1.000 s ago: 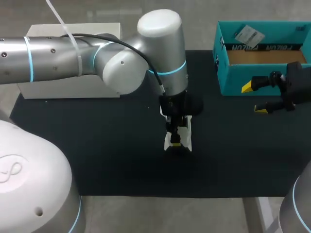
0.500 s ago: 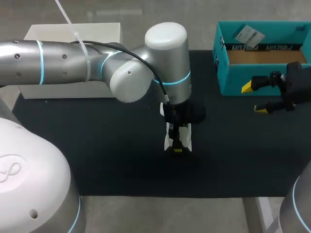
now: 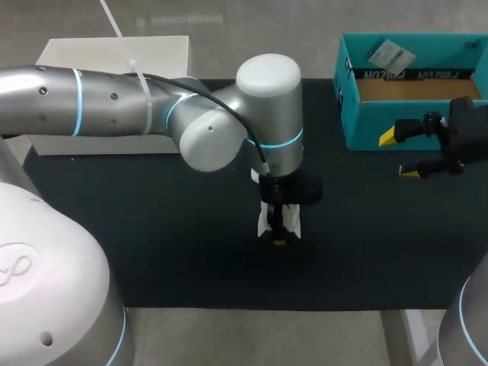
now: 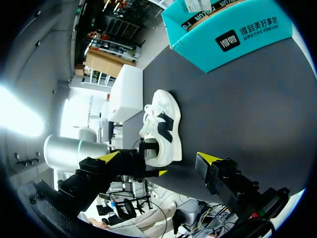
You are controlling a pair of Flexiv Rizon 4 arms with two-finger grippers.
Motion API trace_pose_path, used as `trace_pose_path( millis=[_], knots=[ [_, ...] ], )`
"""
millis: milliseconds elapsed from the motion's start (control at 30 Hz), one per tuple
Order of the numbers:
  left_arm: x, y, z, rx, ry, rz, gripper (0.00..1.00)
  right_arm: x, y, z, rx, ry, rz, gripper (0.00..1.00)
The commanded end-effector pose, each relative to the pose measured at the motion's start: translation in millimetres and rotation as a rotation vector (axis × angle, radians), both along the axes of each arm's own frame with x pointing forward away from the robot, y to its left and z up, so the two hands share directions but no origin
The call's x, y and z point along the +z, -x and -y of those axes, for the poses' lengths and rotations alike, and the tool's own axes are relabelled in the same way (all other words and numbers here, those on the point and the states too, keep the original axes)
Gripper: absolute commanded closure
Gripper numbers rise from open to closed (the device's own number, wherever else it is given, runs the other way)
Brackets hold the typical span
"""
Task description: Take the shoe out of the shoebox, open the shoe tongue, remove and reinsert the insole, then place the shoe into the shoebox
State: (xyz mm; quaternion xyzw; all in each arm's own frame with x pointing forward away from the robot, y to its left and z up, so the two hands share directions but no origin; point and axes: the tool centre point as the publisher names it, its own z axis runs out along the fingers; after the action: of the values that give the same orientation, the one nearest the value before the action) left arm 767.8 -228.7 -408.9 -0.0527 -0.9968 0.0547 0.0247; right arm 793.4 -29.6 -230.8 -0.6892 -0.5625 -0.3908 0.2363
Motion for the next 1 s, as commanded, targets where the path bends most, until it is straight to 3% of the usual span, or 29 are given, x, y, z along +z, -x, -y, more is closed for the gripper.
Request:
trace_pose_path(
  millis=[33,300,500,1000],
  knots=[
    [-3.5,-0.3,1.7,0.002,-0.009,-0.013,1.0,0.1,0.2,-1.1,-0.002,0.003,-0.002,0.0],
    [-1.4,1.9,-3.5,0.01,-0.029,-0.025,1.0,0.1,0.2,-1.1,-0.002,0.003,-0.002,0.0],
    [12.5,4.6,-8.4,-0.004,-0.046,-0.027,1.0,0.1,0.2,-1.1,-0.002,0.003,-0.002,0.0],
    [104.4,11.8,-20.7,0.028,0.007,-0.116,1.0,0.1,0.2,-1.1,-0.002,0.003,-0.002,0.0]
  ],
)
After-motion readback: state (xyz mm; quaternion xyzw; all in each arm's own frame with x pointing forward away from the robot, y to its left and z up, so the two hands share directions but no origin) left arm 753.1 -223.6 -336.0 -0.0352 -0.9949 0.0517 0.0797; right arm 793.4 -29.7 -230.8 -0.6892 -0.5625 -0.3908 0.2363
